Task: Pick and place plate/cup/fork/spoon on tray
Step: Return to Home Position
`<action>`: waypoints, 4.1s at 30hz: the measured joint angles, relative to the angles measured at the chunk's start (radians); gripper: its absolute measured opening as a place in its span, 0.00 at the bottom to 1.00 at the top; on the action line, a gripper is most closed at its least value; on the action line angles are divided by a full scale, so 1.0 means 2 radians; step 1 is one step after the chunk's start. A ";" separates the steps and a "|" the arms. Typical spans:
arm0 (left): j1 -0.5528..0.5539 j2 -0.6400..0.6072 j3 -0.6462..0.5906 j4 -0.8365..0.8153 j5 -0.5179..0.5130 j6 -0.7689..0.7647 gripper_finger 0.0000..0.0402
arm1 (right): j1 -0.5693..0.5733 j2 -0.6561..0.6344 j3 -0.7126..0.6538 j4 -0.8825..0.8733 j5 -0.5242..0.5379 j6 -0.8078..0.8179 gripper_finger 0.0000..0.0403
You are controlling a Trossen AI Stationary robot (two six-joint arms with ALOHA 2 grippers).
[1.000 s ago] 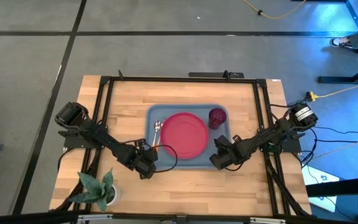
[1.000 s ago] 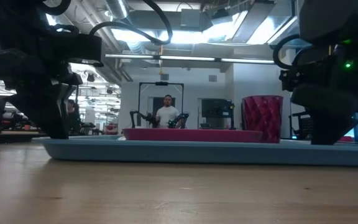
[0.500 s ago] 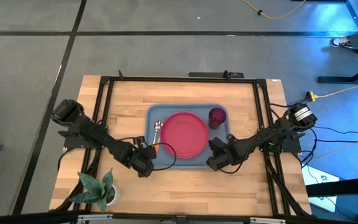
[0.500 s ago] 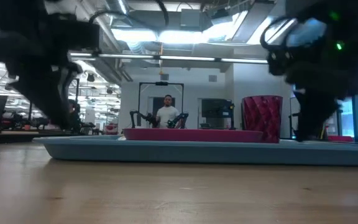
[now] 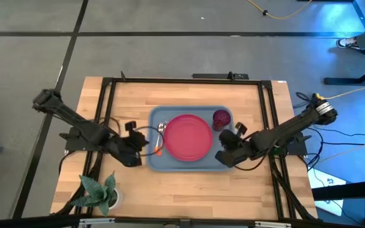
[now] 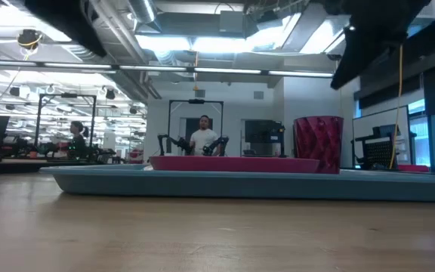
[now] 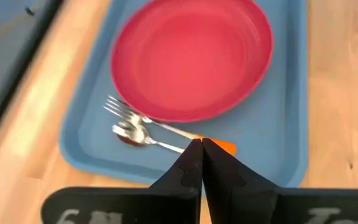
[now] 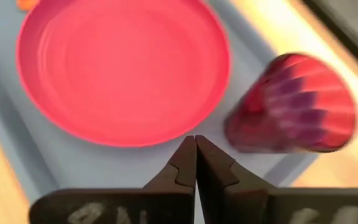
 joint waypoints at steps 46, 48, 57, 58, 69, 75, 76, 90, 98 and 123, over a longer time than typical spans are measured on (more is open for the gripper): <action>0.000 -0.585 -0.157 0.062 0.000 0.132 0.00 | 0.000 -0.482 -0.232 0.170 0.049 -0.160 0.01; 0.000 -0.585 -0.158 0.067 0.011 0.140 0.00 | 0.000 -0.499 -0.245 0.188 0.036 -0.180 0.01; 0.000 -0.585 -0.158 0.073 0.012 0.141 0.00 | 0.001 -0.571 -0.298 0.251 0.010 -0.236 0.01; 0.000 -0.585 -0.158 0.073 0.013 0.139 0.00 | 0.001 -0.578 -0.302 0.260 0.010 -0.243 0.01; 0.000 -0.585 -0.158 0.086 0.013 0.136 0.00 | 0.000 -0.681 -0.359 0.338 -0.013 -0.297 0.01; 0.000 -0.585 -0.158 0.088 0.013 0.135 0.00 | 0.000 -0.707 -0.388 0.352 -0.021 -0.300 0.01; 0.000 -0.585 -0.158 0.091 0.013 0.136 0.00 | 0.000 -0.707 -0.390 0.359 -0.025 -0.300 0.01; 0.000 -0.584 -0.261 0.243 0.054 0.168 0.00 | 0.000 -0.706 -0.397 0.396 -0.030 -0.323 0.01; 0.000 -0.585 -0.322 0.304 0.088 0.192 0.00 | 0.000 -0.706 -0.451 0.499 -0.080 -0.354 0.01; 0.000 -0.585 -0.460 0.485 0.196 0.255 0.00 | 0.000 -0.706 -0.514 0.519 -0.147 -0.415 0.01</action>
